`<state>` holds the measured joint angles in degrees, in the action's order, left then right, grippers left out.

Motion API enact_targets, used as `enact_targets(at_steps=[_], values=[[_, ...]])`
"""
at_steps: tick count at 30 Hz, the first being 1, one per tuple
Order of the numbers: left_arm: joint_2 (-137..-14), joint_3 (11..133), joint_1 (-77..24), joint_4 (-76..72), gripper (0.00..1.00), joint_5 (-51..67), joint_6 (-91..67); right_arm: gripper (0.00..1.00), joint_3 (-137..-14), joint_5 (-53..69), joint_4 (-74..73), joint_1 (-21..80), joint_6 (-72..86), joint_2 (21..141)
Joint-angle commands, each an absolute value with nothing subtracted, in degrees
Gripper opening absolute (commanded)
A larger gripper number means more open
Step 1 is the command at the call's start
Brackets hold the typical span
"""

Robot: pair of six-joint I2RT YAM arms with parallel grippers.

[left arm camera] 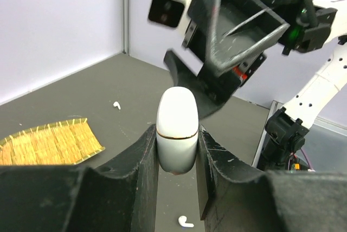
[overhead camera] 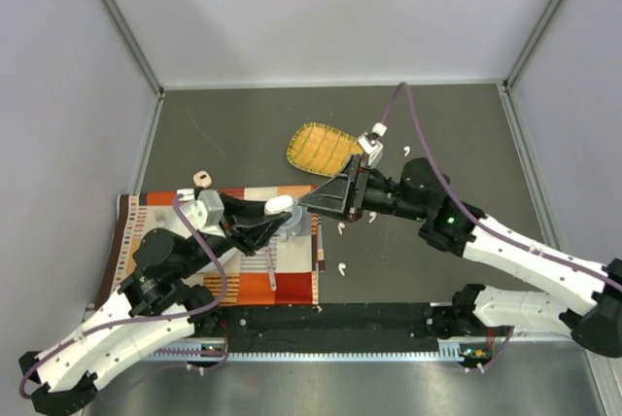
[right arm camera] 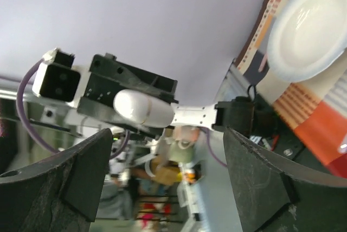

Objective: Insert the wireless bluetooth earbuds into the charging case
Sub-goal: Open the charging case.

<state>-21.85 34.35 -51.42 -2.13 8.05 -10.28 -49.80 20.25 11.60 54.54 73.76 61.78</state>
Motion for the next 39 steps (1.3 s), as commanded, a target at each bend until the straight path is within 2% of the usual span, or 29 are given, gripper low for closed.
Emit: enact_targets(at_steps=[1, 9, 14, 20, 39], values=[[-18.9, 32.88, -51.33, -4.39, 0.0, 7.73, -9.05, 0.82, -58.79, 16.35, -3.31, 54.05, 50.92, 55.99], [-15.38, 24.53, -51.42, -18.53, 0.0, 8.26, -7.47, 0.82, -67.67, 22.23, -16.16, 55.45, 35.43, 58.35], [-14.51, 21.01, -51.42, -25.74, 0.0, 7.82, -5.63, 0.82, -70.22, 18.46, -21.35, 58.09, 32.35, 61.17], [-13.54, 20.39, -51.42, -26.63, 0.0, 9.93, -3.69, 0.82, -70.93, 13.71, -22.41, 59.68, 31.38, 62.58], [-17.4, 21.09, -51.33, -26.63, 0.0, 15.2, -4.66, 0.82, -74.27, 15.47, -18.63, 61.87, 32.26, 66.71]])
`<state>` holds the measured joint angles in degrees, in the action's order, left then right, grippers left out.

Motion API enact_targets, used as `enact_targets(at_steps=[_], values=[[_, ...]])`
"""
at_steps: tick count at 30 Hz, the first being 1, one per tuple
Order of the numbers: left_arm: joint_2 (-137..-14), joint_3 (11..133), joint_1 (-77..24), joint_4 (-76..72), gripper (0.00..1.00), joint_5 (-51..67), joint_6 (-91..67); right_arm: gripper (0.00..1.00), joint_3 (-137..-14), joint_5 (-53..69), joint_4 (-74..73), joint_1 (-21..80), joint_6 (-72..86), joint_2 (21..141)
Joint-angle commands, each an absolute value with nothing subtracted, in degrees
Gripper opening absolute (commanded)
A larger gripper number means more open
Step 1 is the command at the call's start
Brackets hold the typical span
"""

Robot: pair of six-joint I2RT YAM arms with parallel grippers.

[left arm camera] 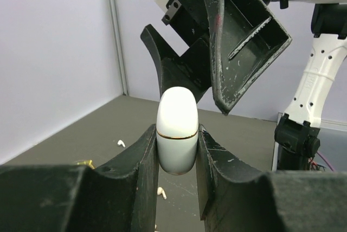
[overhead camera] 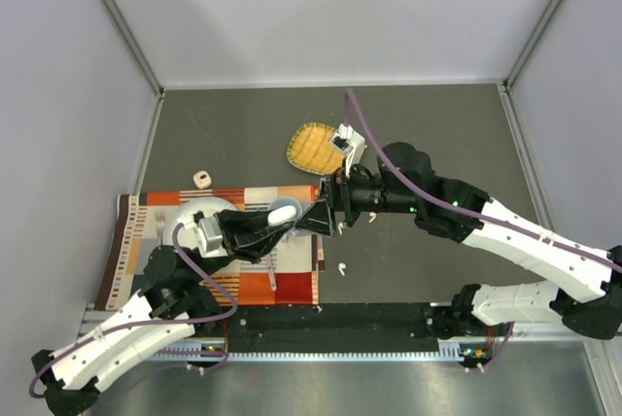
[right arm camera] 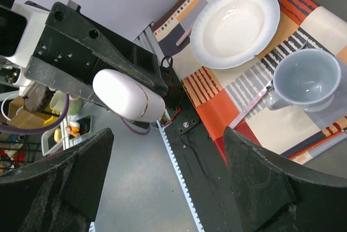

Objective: Insert the wireless bluetooth earbuds into the charging case
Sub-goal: Open the charging case, then pick up the right earbud from the center of the board.

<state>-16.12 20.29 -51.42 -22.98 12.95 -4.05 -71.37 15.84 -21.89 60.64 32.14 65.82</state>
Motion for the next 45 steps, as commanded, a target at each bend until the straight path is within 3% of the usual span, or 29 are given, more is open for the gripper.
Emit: enact_targets(at_steps=[1, 27, 45], values=[[-17.66, 21.35, -51.33, -26.63, 0.0, 15.55, -4.75, 0.82, -74.18, 15.29, -18.55, 61.96, 32.52, 66.71], [-17.49, 23.55, -51.42, -26.54, 0.0, 23.64, -7.82, 0.82, -71.54, 5.63, -17.58, 61.96, 33.22, 65.57], [-12.48, 22.15, -51.33, -18.55, 0.0, 18.64, -7.91, 0.9, -70.93, 2.81, -13.28, 61.96, 33.4, 61.44]])
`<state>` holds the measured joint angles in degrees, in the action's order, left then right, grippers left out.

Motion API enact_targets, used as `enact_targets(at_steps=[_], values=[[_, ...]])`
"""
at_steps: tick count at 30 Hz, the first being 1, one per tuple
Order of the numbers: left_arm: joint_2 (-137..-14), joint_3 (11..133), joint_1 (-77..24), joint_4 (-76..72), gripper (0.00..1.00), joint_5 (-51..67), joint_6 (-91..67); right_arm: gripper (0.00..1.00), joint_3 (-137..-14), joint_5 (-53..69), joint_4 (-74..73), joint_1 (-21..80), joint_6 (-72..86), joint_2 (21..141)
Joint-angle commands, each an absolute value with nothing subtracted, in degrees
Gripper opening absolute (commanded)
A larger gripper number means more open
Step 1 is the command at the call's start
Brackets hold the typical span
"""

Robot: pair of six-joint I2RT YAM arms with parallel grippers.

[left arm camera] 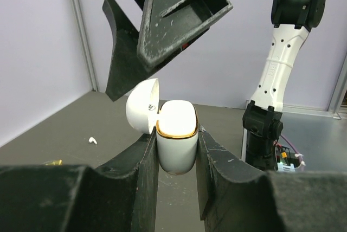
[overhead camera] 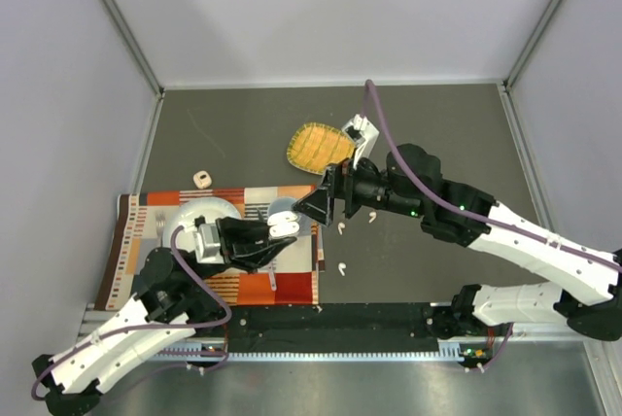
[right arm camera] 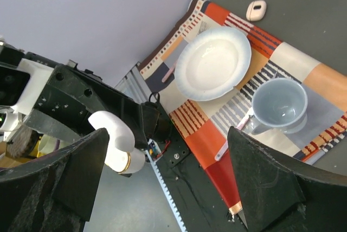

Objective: Insert the wireless bluetooth earbuds into the charging case
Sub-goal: Pick up the right earbud from the center of the board.

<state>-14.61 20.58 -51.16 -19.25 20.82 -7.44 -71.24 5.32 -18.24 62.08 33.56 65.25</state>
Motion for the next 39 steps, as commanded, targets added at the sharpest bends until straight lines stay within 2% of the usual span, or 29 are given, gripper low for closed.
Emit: enact_targets(at_steps=[1, 5, 10, 15, 23, 30, 32, 36, 39], values=[[-11.7, 21.97, -51.33, -18.11, 0.0, 18.46, -7.74, 0.9, -70.58, 2.29, -13.01, 61.88, 33.49, 60.83], [-10.02, 21.97, -51.33, -15.13, 0.0, 17.14, -7.56, 0.92, -68.91, 0.18, -12.3, 61.26, 33.66, 58.19], [-8.53, 22.41, -51.33, -13.36, 0.0, 16.18, -7.73, 0.94, -65.48, -8.77, -15.54, 58.54, 36.89, 54.06], [-7.82, 23.2, -51.42, -11.61, 0.0, 16.26, -7.82, 0.94, -63.11, -5.02, -25.46, 47.75, 43.5, 54.49], [-7.12, 23.91, -51.42, -10.2, 0.0, 16.0, -7.47, 0.99, -61.95, -5.97, -37.87, 41.66, 46.14, 59.32], [-6.94, 23.91, -51.33, -9.58, 0.0, 15.64, -7.03, 0.99, -64.87, -19.29, -44.38, 41.05, 46.14, 61.61], [-6.86, 23.91, -51.33, -9.49, 0.0, 15.47, -7.12, 0.99, -63.9, -18.2, -43.78, 36.16, 46.58, 61.35], [-6.86, 23.73, -51.42, -9.58, 0.0, 14.94, -7.12, 0.98, -64.24, -6.18, -40.61, 25.42, 39.05, 68.0], [-6.86, 23.56, -51.33, -9.93, 0.0, 14.85, -7.21, 0.95, -65.74, -6.68, -37.98, 21.81, 35.7, 73.11]])
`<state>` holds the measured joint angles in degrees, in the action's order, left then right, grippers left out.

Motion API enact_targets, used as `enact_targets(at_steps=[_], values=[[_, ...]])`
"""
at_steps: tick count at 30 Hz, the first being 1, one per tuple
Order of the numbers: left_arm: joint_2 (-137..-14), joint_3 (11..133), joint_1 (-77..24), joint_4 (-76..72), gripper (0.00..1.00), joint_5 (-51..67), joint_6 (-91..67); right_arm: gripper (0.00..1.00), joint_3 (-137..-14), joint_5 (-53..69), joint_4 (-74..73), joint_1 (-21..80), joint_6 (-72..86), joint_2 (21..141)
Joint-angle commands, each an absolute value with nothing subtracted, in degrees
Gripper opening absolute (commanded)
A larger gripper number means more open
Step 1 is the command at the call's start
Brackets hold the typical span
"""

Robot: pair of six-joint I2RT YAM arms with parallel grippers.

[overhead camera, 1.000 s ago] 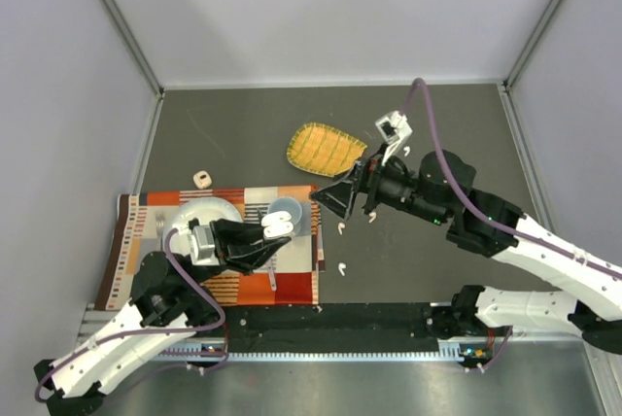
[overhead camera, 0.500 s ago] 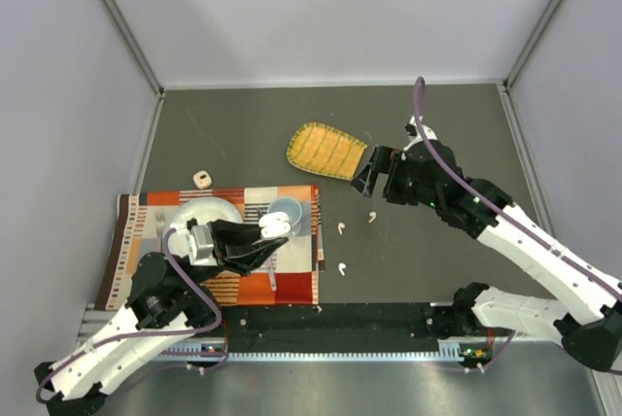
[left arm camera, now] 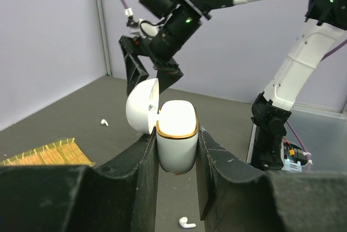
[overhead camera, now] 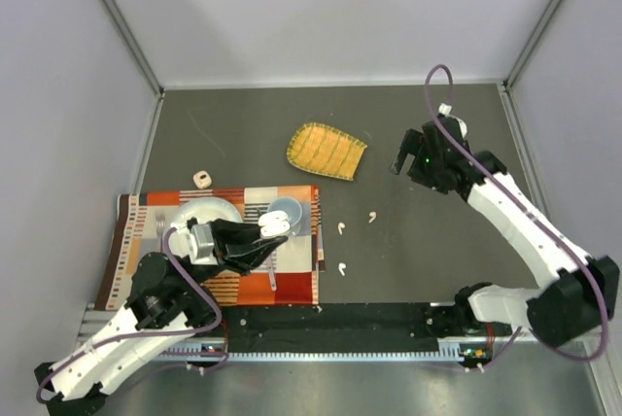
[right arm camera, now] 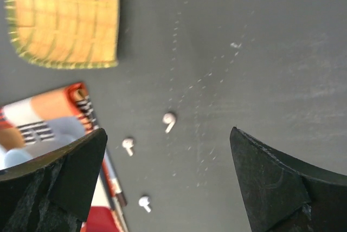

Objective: Insert the wireless bluetooth earbuds into the charging case
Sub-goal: Pick up the right earbud from the center of the board.

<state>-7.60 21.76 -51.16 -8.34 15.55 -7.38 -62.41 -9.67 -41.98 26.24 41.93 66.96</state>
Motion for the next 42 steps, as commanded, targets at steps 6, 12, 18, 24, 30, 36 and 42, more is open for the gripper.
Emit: enact_targets(at_steps=[6, 12, 18, 24, 30, 36, 42], values=[[-6.94, 23.47, -51.33, -10.11, 0.0, 14.59, -7.29, 0.85, -74.17, -10.35, -36.48, 18.46, 33.31, 88.93], [-6.68, 23.12, -51.33, -10.19, 0.0, 14.5, -7.73, 0.73, -85.86, -13.96, -36.04, 18.02, 28.75, 101.85], [-5.63, 22.85, -51.42, -9.32, 0.0, 13.63, -7.3, 0.68, -92.63, -14.76, -36.56, 16.44, 25.75, 110.99], [-5.27, 22.85, -51.33, -8.62, 0.0, 13.36, -5.89, 0.66, -95.01, -12.04, -36.56, 13.36, 26.54, 114.87], [-5.27, 23.38, -51.33, -8.0, 0.0, 11.96, -5.71, 0.63, -96.77, -11.42, -36.21, 13.09, 24.17, 118.47], [-5.19, 24.34, -51.33, -7.74, 0.0, 10.72, -5.01, 0.6, -98.26, -11.16, -36.12, 12.48, 23.99, 121.46], [-5.19, 24.7, -51.33, -6.5, 0.0, 10.81, -4.83, 0.57, -100.02, -11.87, -36.3, 12.31, 23.47, 123.22]])
